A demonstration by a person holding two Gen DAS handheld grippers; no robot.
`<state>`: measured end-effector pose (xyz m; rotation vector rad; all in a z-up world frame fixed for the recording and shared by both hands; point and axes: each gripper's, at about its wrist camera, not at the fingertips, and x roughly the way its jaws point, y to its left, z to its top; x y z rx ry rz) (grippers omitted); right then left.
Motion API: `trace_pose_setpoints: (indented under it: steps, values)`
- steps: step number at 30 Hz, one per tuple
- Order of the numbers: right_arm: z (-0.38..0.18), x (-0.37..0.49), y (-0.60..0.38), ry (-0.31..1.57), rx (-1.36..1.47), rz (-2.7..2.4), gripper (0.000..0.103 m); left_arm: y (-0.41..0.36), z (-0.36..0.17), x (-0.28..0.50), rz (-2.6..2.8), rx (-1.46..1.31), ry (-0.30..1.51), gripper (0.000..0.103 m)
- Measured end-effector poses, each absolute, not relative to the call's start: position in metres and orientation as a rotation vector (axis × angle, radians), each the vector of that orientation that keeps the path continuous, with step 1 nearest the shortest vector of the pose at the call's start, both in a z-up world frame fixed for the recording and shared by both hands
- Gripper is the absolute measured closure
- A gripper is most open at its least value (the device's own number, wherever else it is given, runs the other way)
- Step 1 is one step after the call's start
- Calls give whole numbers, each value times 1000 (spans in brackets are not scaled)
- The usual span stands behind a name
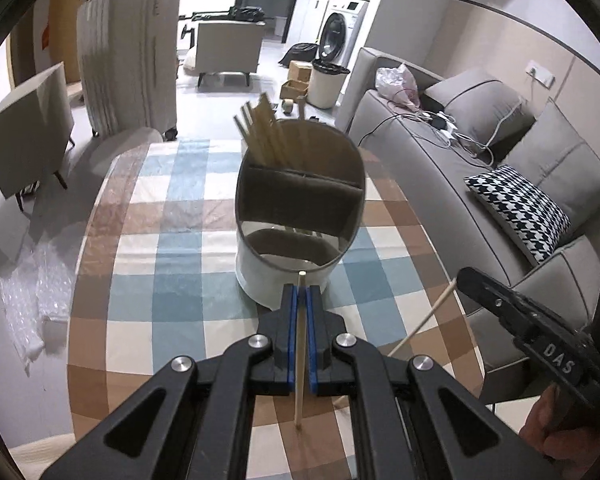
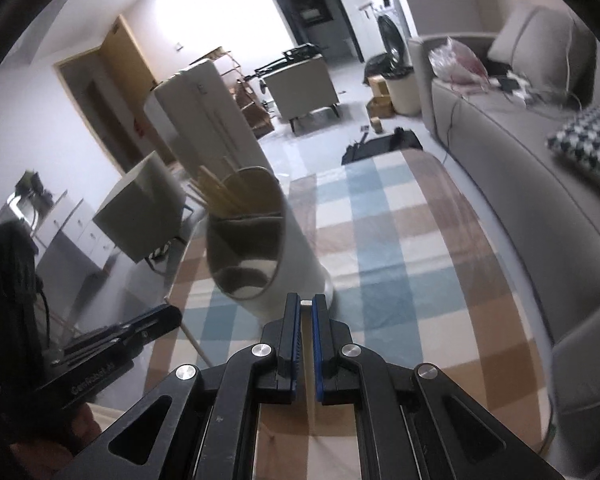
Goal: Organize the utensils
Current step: 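Lift both held chopsticks up toward the white holder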
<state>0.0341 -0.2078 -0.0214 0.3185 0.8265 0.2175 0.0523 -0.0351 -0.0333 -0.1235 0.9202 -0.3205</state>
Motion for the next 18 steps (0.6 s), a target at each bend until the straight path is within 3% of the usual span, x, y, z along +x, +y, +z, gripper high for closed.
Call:
trace_pose_setpoints:
  steps: [18]
  values:
    - [-21, 33, -211, 846, 350, 202, 103, -18, 5, 46, -344, -127, 886, 103]
